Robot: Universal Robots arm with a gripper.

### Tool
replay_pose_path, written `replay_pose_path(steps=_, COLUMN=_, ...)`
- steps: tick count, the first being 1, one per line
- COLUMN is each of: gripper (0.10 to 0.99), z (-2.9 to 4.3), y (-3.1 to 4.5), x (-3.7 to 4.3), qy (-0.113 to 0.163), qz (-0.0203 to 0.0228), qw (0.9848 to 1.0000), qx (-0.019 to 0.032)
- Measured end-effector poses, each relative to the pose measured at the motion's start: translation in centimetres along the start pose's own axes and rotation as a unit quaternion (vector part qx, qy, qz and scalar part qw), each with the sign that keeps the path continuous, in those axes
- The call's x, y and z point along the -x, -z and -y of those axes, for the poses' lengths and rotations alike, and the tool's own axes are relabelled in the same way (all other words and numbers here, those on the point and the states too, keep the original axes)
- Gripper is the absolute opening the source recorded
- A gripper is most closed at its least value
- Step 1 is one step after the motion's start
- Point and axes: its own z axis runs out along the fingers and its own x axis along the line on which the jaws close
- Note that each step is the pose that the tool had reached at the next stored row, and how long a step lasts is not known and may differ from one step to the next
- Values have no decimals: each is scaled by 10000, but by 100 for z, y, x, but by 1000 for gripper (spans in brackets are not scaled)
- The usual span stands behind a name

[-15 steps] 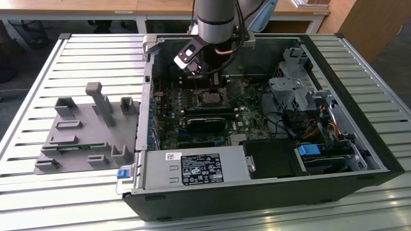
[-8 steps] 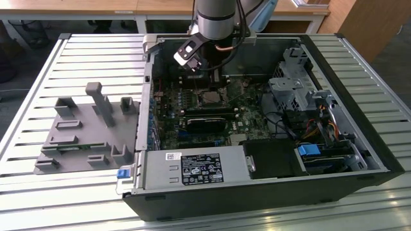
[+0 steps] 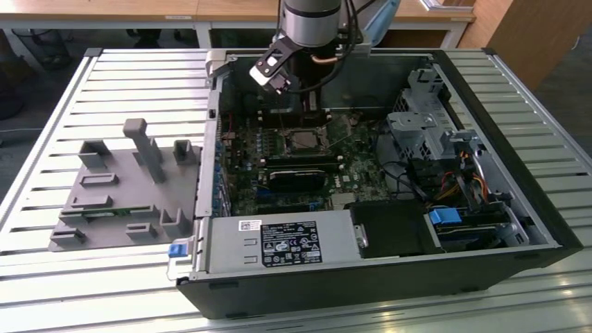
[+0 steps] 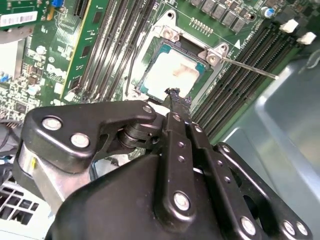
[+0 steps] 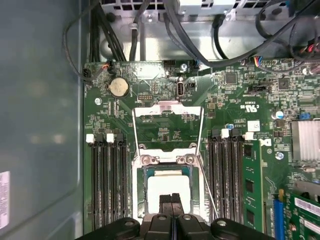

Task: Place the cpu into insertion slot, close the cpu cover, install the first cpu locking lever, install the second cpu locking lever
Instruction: 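Close the cpu cover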

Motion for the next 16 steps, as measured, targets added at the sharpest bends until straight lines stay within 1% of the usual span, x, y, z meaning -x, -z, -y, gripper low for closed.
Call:
replay_pose_path(steps=5, gripper=106, z=-9, y=140, x=-2, qy=0, qz=0, qw=10000, qx=-1)
replay_pose_path(steps=7, gripper=106, z=-10, y=149, x=5, qy=1, qz=-1, qw=10000, qx=-2)
replay_pose_path(steps=13, gripper=106, z=-9, y=150, x=99, qy=0, qz=-3, qw=10000, qx=-2)
replay_pose_path(steps=15, gripper=106, z=-12, y=149, x=107, qy=0, qz=-4, qw=10000, qx=-2)
replay_pose_path(steps=16, gripper=106, z=-29, y=148, x=106, qy=2, qz=-4, qw=10000, qx=-2)
